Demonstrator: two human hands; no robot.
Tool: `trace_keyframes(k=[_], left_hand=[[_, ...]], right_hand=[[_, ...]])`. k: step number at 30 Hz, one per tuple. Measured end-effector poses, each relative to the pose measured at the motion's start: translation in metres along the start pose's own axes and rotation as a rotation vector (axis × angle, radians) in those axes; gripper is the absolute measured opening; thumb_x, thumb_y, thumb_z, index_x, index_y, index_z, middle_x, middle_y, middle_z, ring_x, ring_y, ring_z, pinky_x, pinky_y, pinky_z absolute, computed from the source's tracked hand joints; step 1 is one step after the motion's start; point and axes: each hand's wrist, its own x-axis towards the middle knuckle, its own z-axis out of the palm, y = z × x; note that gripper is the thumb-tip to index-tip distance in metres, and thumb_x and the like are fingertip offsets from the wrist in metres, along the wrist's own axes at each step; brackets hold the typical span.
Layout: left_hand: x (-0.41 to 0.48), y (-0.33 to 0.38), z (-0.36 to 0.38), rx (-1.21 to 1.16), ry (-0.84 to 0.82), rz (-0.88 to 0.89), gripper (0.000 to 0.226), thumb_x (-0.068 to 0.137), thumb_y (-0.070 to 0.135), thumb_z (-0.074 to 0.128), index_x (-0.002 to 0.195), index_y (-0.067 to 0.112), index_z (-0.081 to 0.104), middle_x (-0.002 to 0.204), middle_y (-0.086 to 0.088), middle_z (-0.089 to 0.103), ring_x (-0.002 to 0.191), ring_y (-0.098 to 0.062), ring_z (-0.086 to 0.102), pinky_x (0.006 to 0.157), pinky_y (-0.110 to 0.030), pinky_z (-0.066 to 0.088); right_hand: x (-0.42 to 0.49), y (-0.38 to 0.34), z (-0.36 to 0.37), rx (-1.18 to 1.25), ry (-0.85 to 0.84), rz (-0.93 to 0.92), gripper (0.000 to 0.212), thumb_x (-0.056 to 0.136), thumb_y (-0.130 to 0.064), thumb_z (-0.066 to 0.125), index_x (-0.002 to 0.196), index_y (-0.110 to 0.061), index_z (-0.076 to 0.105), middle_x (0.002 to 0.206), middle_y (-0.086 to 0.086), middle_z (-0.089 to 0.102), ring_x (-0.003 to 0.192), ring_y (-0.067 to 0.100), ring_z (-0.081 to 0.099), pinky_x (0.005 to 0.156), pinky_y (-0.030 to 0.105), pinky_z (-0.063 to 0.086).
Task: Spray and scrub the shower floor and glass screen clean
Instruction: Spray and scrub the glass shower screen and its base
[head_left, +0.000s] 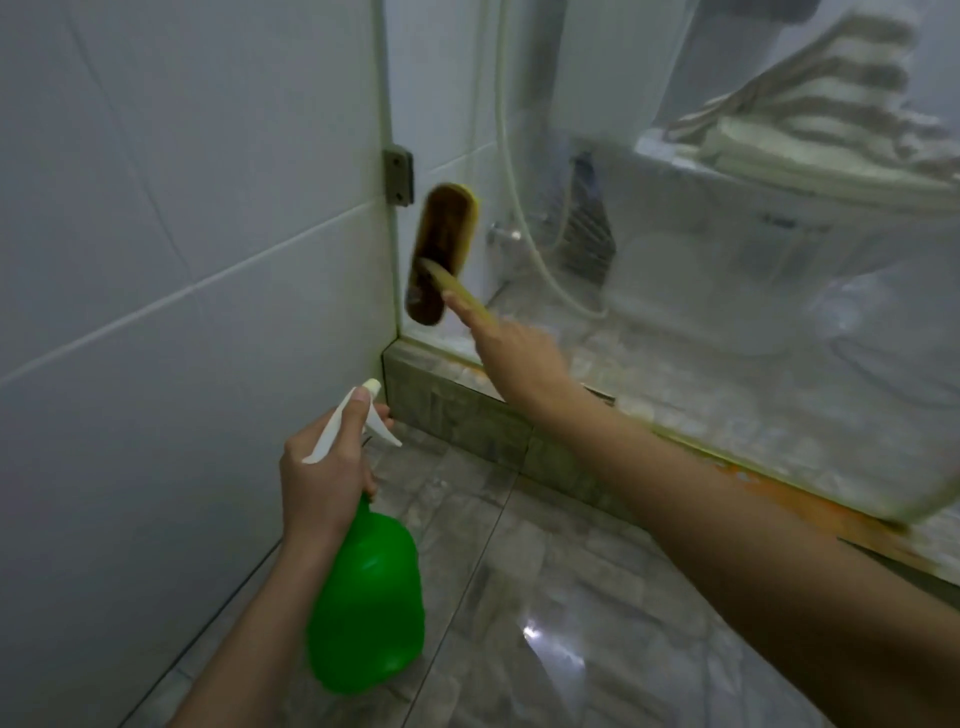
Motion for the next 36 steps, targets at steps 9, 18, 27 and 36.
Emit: trace_keyframes(k=[9, 18, 27, 36], left_hand=[[-0.003, -0.016, 0.016, 0.003, -0.021, -0.062, 0.040, 0.101, 0.038, 0.058, 0.066, 0.047, 0.074, 0.079, 0.007, 0.077, 0.035, -0.012, 0.044, 0.044, -0.025, 0.040], [-0.020, -0.037, 0.048, 0.122, -0.144, -0.241, 0.048, 0.098, 0.047, 0.059, 0.067, 0.012, 0.069, 0.051, 0.003, 0.061, 0.034, -0.005, 0.049, 0.037, -0.018, 0.039], [-0.038, -0.037, 0.080, 0.173, -0.291, -0.174, 0.046, 0.097, 0.046, 0.062, 0.067, 0.013, 0.072, 0.053, 0.003, 0.060, 0.038, -0.006, 0.050, 0.040, -0.020, 0.039], [-0.066, -0.038, 0.129, 0.215, -0.438, -0.156, 0.051, 0.096, 0.050, 0.063, 0.067, 0.009, 0.072, 0.061, -0.002, 0.067, 0.045, -0.012, 0.057, 0.043, -0.025, 0.043]], right_hand=[[-0.151, 0.100, 0.043, -0.126, -0.079, 0.134, 0.108, 0.079, 0.006, 0.065, 0.154, -0.036, -0.002, 0.062, 0.003, 0.049, 0.039, 0.015, 0.029, 0.036, 0.024, 0.020], [-0.176, 0.093, 0.071, 0.011, -0.030, 0.289, 0.103, 0.086, 0.002, 0.063, 0.151, -0.042, -0.005, 0.057, 0.006, 0.047, 0.034, 0.019, 0.036, 0.034, 0.020, 0.019], [-0.186, 0.094, 0.065, 0.144, 0.071, 0.305, 0.085, 0.095, -0.010, 0.057, 0.153, -0.040, 0.002, 0.059, 0.003, 0.046, 0.036, 0.017, 0.036, 0.036, 0.019, 0.016], [-0.264, 0.141, 0.042, 0.383, 0.386, 0.554, 0.064, 0.101, -0.015, 0.045, 0.155, -0.029, 0.014, 0.049, 0.005, 0.046, 0.037, 0.017, 0.039, 0.037, 0.021, 0.022]])
